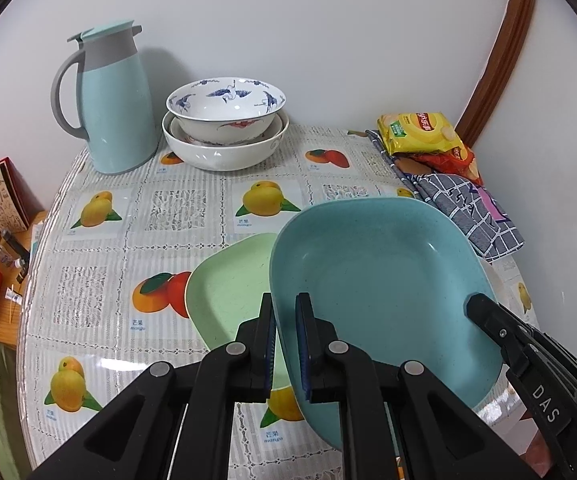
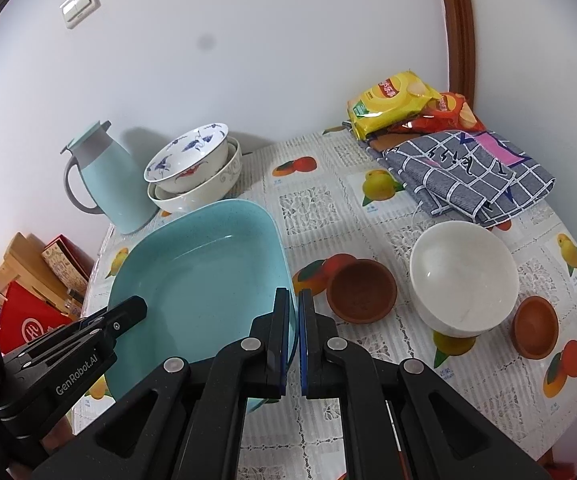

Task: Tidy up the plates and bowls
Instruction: 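Lower the light blue plate onto the green plate and open both grippers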

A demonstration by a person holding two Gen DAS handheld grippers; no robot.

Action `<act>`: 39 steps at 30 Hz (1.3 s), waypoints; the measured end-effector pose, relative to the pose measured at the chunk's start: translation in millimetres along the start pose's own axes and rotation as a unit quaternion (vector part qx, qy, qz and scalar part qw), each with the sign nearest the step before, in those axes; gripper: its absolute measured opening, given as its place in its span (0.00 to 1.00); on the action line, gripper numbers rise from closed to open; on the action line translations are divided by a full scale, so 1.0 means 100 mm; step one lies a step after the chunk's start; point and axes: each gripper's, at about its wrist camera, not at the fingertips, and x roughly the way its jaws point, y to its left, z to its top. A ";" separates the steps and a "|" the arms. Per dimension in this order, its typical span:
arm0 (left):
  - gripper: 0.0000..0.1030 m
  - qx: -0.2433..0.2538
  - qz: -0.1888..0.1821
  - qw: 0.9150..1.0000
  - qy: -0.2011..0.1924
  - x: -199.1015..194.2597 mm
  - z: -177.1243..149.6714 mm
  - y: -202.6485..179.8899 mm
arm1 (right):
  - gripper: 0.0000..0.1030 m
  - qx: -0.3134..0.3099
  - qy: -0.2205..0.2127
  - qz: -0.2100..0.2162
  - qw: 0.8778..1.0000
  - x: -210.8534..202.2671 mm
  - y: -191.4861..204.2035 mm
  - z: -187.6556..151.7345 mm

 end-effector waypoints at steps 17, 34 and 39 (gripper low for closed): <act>0.10 -0.010 -0.003 1.000 0.022 0.27 0.03 0.08 | 0.04 0.001 0.020 -0.008 1.000 0.25 -0.01 -0.01; 0.10 -0.045 0.015 0.998 0.036 0.50 0.13 0.56 | 0.04 -0.025 0.052 0.016 0.998 0.72 0.36 0.00; 0.10 -0.052 0.022 0.997 0.052 0.64 0.06 0.65 | 0.04 -0.034 0.070 0.018 0.997 0.88 0.41 -0.05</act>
